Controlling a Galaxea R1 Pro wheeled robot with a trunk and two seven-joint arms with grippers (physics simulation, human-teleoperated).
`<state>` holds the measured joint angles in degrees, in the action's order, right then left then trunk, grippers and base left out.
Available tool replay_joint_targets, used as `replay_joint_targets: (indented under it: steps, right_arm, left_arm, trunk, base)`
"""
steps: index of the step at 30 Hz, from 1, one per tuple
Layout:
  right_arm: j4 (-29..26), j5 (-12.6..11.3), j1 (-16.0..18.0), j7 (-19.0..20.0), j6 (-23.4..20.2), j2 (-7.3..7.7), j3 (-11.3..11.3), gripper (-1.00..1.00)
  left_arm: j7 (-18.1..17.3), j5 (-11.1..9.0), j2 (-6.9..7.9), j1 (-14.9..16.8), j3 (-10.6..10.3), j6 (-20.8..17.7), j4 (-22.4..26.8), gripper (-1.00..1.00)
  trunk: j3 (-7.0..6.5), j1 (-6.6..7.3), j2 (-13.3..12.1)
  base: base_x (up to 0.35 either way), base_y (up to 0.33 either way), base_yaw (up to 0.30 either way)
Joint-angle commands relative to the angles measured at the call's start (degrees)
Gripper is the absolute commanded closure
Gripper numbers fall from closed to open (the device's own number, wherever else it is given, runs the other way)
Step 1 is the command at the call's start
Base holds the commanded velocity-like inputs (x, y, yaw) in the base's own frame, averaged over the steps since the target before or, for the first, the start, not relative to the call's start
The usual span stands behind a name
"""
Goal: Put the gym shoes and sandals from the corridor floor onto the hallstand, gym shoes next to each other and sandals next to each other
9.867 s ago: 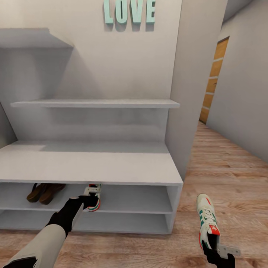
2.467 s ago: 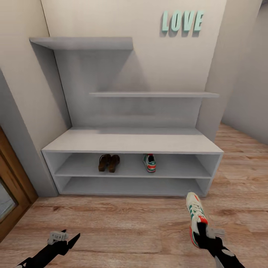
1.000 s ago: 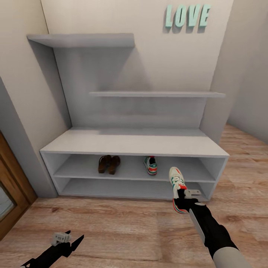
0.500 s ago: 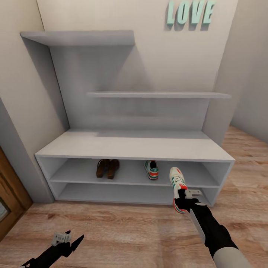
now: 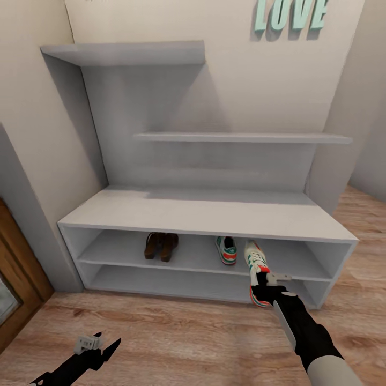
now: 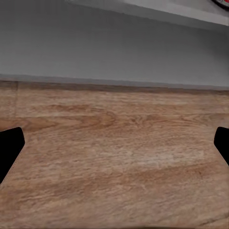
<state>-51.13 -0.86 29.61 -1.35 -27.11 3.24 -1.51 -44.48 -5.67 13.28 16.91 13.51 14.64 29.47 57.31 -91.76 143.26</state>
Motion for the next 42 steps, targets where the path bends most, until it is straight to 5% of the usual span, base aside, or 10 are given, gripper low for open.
replay_joint_targets:
  steps: [1, 42]
  right_arm:
    - [-0.1, -0.1, 0.0, -0.1, -0.3, 0.01, 0.0, 1.0]
    - [-0.1, -0.1, 0.0, -0.2, -0.3, 0.17, -0.1, 1.0]
  left_arm:
    - [-0.3, -0.2, -0.01, 0.1, 0.1, 0.0, -0.1, -1.0]
    - [-0.3, -0.1, -0.36, 0.1, 0.1, 0.0, 0.0, -1.0]
  trunk:
    - [0.05, 0.01, 0.0]
    - [0.05, 0.01, 0.0]
  base:
    - [0.003, 0.0, 0.173]
    - [0.111, -0.024, 0.012]
